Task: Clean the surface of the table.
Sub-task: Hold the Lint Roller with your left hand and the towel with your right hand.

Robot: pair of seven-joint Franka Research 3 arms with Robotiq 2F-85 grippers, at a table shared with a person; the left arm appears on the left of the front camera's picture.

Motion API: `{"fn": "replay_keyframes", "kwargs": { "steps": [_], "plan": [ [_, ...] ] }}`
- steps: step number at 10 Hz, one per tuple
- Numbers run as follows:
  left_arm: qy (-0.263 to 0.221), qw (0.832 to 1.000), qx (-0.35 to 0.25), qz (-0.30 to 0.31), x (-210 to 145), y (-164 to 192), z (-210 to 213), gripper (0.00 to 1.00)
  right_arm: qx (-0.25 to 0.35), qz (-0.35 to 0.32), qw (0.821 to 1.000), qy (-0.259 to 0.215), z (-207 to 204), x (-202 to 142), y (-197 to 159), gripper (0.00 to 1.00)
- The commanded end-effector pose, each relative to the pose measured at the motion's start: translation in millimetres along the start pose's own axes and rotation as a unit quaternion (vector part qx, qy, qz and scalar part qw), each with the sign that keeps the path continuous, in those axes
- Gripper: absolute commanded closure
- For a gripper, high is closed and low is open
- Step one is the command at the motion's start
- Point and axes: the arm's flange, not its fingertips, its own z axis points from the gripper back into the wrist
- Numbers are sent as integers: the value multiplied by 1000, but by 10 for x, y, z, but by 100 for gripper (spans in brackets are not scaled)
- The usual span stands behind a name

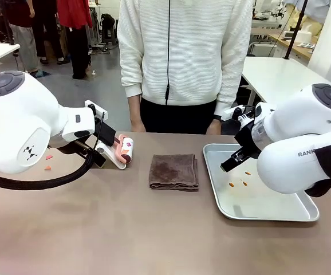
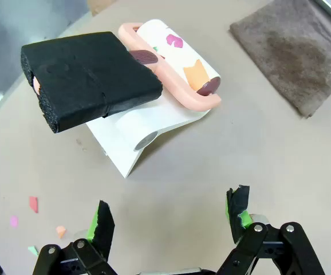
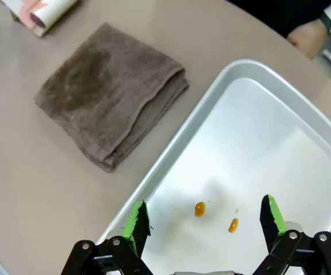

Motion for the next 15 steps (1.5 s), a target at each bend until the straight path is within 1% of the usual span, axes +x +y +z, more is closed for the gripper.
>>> {"fn": "replay_keyframes", "kwargs": {
  "steps": [1, 5, 6, 7, 8, 9, 10, 11, 12, 13, 14, 15],
  "plan": [
    [0, 1000, 0, 0, 0, 0, 1, 0, 0, 0, 1000, 0, 0, 0, -1, 0],
    [0, 1000, 0, 0, 0, 0, 0, 0, 0, 0, 1000, 0, 0, 0, 0, 0],
    [28, 999, 12, -17, 28, 36, 116, 0, 8, 2, 1000, 23, 148, -7, -29, 0],
    [50, 997, 49, -23, 110, 90, 225, 0, 41, -12, 998, 38, 317, -15, -48, 0],
    [78, 991, 99, -33, 247, 176, 349, 0, 78, -29, 995, 56, 514, -43, -70, 0],
    [84, 989, 121, -14, 386, 249, 489, 0, 105, -56, 988, 96, 711, -93, -82, 0],
    [106, 984, 135, 42, 572, 289, 707, 0, 151, -96, 979, 98, 943, -190, -104, 0],
    [146, 981, 114, 64, 730, 335, 907, 0, 171, -136, 971, 94, 1163, -341, -142, 0],
    [201, 974, 74, 71, 919, 387, 1097, 0, 197, -184, 961, 63, 1380, -559, -215, 0],
    [267, 958, 48, 95, 1223, 460, 1187, 0, 216, -240, 946, 21, 1553, -824, -314, 0],
    [148, 981, 119, 43, 661, 415, 1029, 0, 164, -302, 939, -7, 1587, -1088, -438, 0],
    [148, 981, 119, 43, 661, 415, 1029, 0, 207, -174, 960, 67, 1437, -341, -268, 0]
  ]
}}
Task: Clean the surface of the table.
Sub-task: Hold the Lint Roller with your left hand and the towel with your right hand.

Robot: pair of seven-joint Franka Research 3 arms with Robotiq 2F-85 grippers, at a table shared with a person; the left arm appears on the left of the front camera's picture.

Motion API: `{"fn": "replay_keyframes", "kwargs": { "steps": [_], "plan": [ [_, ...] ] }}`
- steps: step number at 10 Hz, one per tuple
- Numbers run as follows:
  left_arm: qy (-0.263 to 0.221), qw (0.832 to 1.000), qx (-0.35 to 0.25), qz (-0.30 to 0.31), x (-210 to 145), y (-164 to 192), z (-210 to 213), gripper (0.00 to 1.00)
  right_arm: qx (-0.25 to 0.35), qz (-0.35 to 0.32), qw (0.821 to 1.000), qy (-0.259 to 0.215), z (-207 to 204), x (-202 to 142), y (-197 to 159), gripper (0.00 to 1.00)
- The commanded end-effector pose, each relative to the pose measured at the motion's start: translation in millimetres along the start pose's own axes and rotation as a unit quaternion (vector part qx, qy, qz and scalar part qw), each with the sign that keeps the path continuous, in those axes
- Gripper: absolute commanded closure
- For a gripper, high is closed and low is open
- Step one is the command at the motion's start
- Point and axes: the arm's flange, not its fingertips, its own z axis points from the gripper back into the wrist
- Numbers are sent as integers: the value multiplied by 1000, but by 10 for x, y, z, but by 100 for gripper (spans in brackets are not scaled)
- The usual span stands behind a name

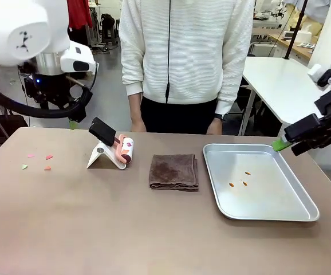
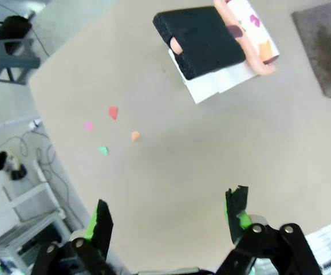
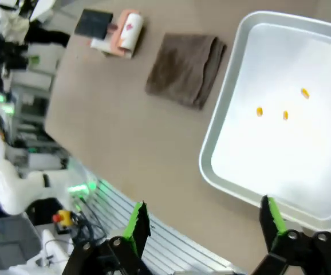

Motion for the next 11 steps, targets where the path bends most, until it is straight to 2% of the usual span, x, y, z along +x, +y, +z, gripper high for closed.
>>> {"fn": "replay_keyframes", "kwargs": {
  "steps": [1, 9, 10, 11],
  "plan": [
    [-44, 999, 20, -2, -176, 27, -203, 0, -4, 54, 997, 47, -392, 34, 224, 0],
    [-39, 999, 12, -7, -134, 12, -199, 0, -4, 54, 997, 47, -392, 34, 224, 0],
    [-4, 985, -160, -66, -94, 20, -197, 0, -20, 43, 997, 56, -408, 1, 247, 0],
    [18, 949, -306, -69, -88, 201, -175, 0, 32, 38, 997, 55, -319, 22, 197, 0]
  ]
}}
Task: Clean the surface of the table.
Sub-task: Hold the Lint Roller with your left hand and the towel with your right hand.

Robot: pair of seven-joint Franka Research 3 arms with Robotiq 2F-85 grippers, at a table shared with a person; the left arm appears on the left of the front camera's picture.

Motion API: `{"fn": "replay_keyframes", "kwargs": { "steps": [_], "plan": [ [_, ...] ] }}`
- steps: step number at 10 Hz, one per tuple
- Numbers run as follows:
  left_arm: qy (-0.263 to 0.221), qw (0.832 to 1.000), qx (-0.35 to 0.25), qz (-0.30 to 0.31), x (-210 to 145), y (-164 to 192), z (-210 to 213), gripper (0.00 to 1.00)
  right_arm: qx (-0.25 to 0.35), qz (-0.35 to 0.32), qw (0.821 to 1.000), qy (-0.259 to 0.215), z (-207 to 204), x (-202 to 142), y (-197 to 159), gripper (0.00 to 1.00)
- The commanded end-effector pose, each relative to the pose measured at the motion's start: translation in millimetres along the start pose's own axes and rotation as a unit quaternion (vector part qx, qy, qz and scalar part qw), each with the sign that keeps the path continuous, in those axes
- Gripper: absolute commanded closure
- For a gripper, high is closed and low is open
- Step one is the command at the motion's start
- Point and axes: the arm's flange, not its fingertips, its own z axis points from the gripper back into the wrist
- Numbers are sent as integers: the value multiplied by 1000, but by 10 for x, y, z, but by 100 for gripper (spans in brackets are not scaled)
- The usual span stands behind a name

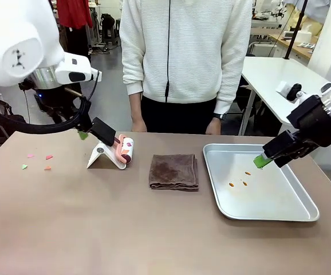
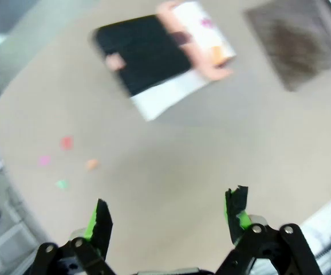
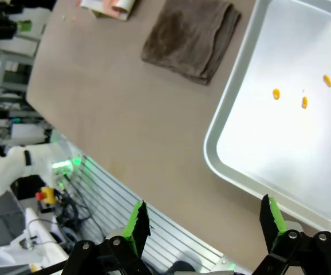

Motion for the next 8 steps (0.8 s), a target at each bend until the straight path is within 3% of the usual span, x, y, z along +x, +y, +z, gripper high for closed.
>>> {"fn": "replay_keyframes", "kwargs": {
  "steps": [1, 2, 3, 4, 5, 6, 7, 8],
  "plan": [
    [80, 947, -310, 29, -102, 492, 152, 0, 109, -14, 994, -24, 246, -33, -192, 0],
    [83, 908, -406, 67, -212, 763, 126, 0, 166, -69, 983, -28, 402, -105, -399, 0],
    [82, 881, -447, 131, -377, 1063, 54, 0, 243, -107, 963, -39, 554, -229, -612, 0],
    [78, 841, -492, 211, -557, 1382, -25, 0, 319, -147, 935, -55, 678, -358, -789, 0],
    [73, 809, -486, 323, -751, 1749, -129, 0, 359, -182, 913, -63, 779, -521, -942, 0],
    [100, 747, -492, 437, -948, 2090, -176, 0, 393, -196, 895, -83, 892, -696, -1117, 0],
    [55, 715, -459, 524, -1248, 2380, -235, 0, 408, -234, 874, -120, 1058, -885, -1352, 0],
    [40, 667, -453, 590, -1548, 2592, -306, 0, 442, -229, 854, -150, 1194, -1048, -1555, 0]
  ]
}}
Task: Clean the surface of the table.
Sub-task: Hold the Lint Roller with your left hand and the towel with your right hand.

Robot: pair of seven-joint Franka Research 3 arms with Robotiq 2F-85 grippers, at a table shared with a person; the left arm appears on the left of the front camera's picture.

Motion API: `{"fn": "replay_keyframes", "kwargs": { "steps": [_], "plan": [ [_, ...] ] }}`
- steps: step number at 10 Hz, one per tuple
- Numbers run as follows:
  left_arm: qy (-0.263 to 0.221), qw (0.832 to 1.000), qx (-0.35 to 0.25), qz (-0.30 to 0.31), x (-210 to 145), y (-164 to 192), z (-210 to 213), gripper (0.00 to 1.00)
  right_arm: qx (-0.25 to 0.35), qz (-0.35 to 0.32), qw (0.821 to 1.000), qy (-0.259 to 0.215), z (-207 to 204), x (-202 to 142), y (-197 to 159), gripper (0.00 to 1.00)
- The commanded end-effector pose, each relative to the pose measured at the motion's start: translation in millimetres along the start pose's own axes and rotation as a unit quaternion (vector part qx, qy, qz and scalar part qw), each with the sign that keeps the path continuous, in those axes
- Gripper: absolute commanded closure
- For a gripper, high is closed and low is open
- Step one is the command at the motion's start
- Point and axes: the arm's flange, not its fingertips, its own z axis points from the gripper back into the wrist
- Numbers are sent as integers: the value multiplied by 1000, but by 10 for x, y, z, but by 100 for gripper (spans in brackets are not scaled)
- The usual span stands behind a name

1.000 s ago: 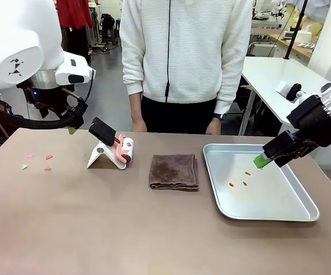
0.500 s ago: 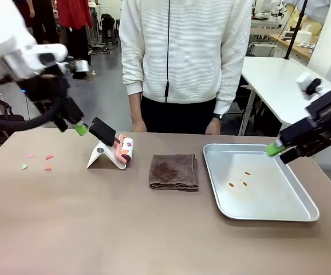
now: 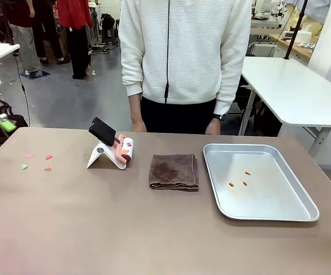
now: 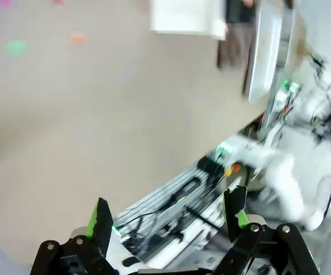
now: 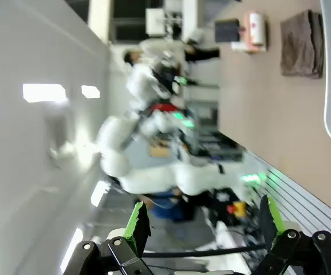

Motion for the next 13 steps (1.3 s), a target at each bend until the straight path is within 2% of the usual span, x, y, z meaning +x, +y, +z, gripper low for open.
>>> {"fn": "replay_keyframes", "kwargs": {
  "steps": [1, 2, 3, 4, 11, 12, 13],
  "plan": [
    [-143, 914, -211, 315, -88, 215, 160, 0, 19, -19, 998, -56, 344, 7, -124, 0],
    [-180, 884, -248, 352, -200, 438, 216, 0, 23, -26, 997, -76, 477, -11, -170, 0],
    [-211, 863, -283, 360, -262, 573, 263, 0, -10, -32, 994, -106, 535, -27, -216, 0],
    [-48, 986, -53, 152, -146, 537, 263, 0, 19, -34, 997, -62, 482, -93, -168, 0],
    [-47, 985, -57, 157, -108, 494, 223, 0, 6, -48, 997, -57, 462, -95, -180, 0],
    [-33, 992, -43, 112, -49, 165, 178, 0, -45, -36, 997, -55, 190, -21, -19, 0],
    [-25, 996, -47, 74, 67, -238, 146, 0, -64, -1, 998, -24, -151, 78, 182, 0]
  ]
}}
